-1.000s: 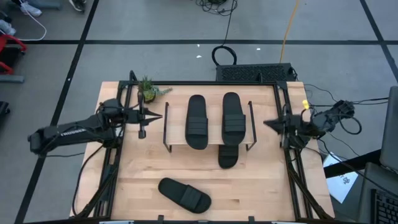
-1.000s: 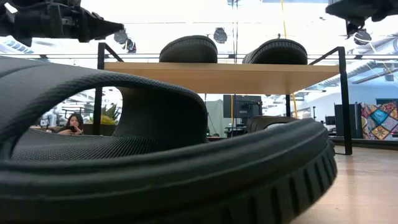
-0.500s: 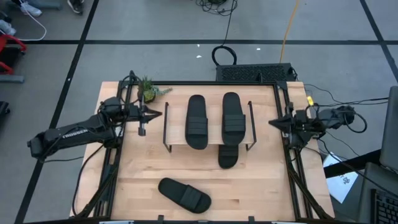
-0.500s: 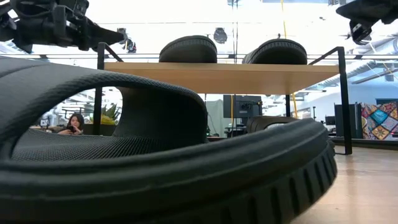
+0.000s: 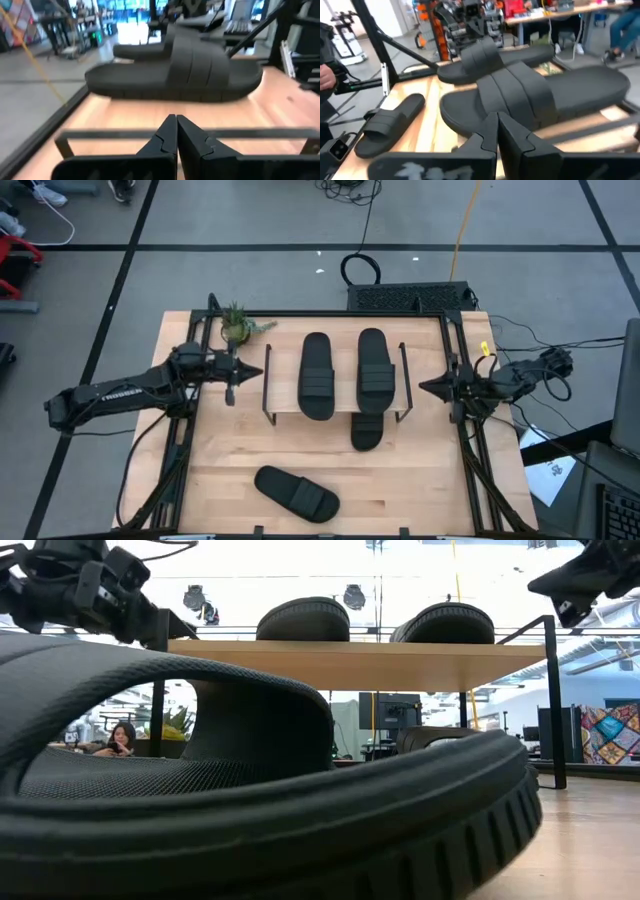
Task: Pick and place slides into the shelf
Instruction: Adjust the shelf
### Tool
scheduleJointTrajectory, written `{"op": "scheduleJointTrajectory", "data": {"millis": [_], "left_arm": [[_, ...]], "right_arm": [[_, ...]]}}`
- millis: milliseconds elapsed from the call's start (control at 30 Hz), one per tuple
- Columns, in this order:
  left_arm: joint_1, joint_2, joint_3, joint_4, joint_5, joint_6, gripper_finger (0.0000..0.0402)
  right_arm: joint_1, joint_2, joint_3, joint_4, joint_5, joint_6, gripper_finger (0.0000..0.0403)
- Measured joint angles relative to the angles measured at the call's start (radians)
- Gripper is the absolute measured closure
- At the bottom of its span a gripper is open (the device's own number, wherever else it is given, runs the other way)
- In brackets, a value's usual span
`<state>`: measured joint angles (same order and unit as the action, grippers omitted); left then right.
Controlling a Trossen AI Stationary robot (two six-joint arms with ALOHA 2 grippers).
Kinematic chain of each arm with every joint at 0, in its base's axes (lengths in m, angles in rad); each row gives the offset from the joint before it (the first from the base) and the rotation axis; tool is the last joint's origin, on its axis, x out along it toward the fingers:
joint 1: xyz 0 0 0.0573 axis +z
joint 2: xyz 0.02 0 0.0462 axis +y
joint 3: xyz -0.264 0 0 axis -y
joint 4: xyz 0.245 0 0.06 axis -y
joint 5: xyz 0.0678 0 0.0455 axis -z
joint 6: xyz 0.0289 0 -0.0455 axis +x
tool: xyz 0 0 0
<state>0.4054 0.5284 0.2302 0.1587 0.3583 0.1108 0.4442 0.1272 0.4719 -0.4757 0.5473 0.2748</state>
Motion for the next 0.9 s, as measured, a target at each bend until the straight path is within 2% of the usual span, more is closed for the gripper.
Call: {"op": "scheduleJointTrajectory", "data": {"millis": [133, 233, 667, 800, 900], "left_arm": [[-0.016, -0.021, 0.001, -0.081, -0.065, -0.025, 0.04], [-0.029, -0.034, 0.001, -0.134, -0.072, -0.052, 0.0399], [-0.13, -0.038, 0.002, -0.163, -0.098, -0.175, 0.0399], [-0.194, -0.038, 0.002, -0.164, -0.105, -0.214, 0.04], [-0.252, -0.038, 0.002, -0.163, -0.156, -0.239, 0.0401]], "right_arm": [[0.0, 0.0, 0.052, -0.152, 0.004, 0.102, 0.0403], [0.0, 0.0, 0.078, -0.247, 0.003, 0.181, 0.0403], [0.0, 0.07, 0.08, -0.343, -0.056, 0.334, 0.0403], [0.0, 0.122, 0.08, -0.313, -0.081, 0.347, 0.0403], [0.0, 0.164, 0.08, -0.281, -0.086, 0.345, 0.0403]]}}
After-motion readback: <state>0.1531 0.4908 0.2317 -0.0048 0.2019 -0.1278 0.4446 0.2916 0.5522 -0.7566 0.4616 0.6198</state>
